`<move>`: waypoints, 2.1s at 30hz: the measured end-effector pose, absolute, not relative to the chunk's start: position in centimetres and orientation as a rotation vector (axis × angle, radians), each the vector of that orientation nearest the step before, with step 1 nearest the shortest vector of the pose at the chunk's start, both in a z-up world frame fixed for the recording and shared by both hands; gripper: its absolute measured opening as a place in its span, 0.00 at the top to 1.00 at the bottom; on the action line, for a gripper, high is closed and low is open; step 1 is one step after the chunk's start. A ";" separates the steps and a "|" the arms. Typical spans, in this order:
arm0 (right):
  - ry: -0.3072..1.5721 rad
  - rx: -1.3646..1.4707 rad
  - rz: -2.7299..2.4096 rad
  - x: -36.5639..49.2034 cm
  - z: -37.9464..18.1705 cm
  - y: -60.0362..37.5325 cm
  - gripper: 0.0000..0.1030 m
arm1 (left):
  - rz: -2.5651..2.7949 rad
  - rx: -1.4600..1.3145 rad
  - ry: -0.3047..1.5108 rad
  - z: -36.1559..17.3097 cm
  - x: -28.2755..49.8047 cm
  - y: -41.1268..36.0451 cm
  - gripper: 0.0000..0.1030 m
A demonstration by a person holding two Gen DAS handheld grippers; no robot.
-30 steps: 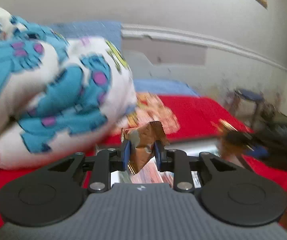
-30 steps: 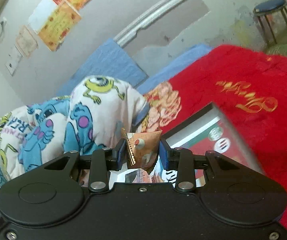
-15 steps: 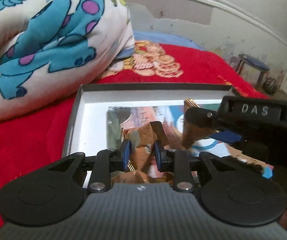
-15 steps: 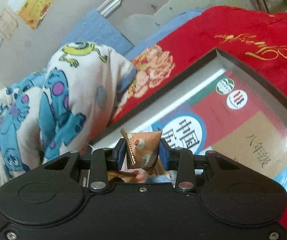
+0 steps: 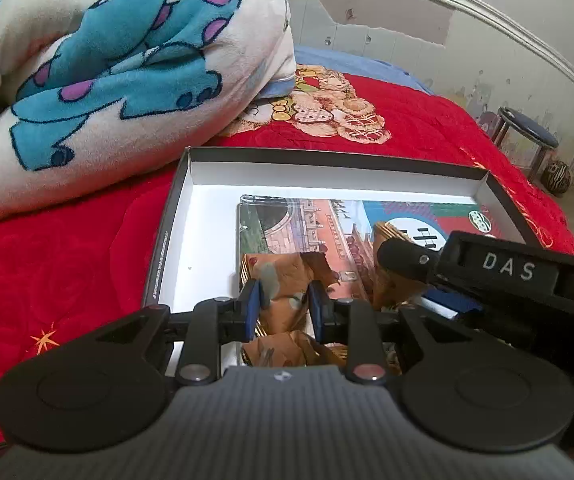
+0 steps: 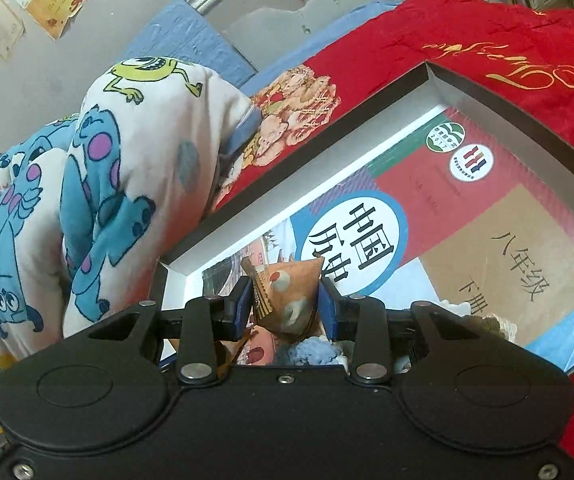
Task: Organize objects
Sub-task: 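Open both tools to drop the packets into the black box, then move both open tools back to the hair ties on the quilt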
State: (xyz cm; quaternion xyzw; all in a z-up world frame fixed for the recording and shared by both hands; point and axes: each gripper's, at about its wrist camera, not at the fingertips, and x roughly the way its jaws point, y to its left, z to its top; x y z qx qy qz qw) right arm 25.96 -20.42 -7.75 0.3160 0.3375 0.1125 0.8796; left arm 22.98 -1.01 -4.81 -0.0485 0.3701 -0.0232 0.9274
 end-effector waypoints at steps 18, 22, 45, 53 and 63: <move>0.717 0.668 0.255 25.9 -8.1 -20.3 0.66 | -0.068 -0.122 0.734 -4.7 23.0 -0.8 0.58; 0.719 0.678 0.260 25.9 -8.1 -20.4 0.65 | -0.081 -0.113 0.709 -4.2 22.8 -0.8 0.52; 0.382 0.609 0.083 14.9 6.9 -29.6 0.15 | -0.455 -0.111 0.419 6.4 16.3 -0.5 0.00; 0.385 0.544 0.018 6.0 8.5 -31.0 0.15 | -0.484 -0.113 0.394 8.1 12.3 -0.9 0.02; 0.534 0.661 -0.019 -0.7 2.6 -30.6 0.24 | -0.424 -0.024 0.489 2.6 8.4 -4.6 0.22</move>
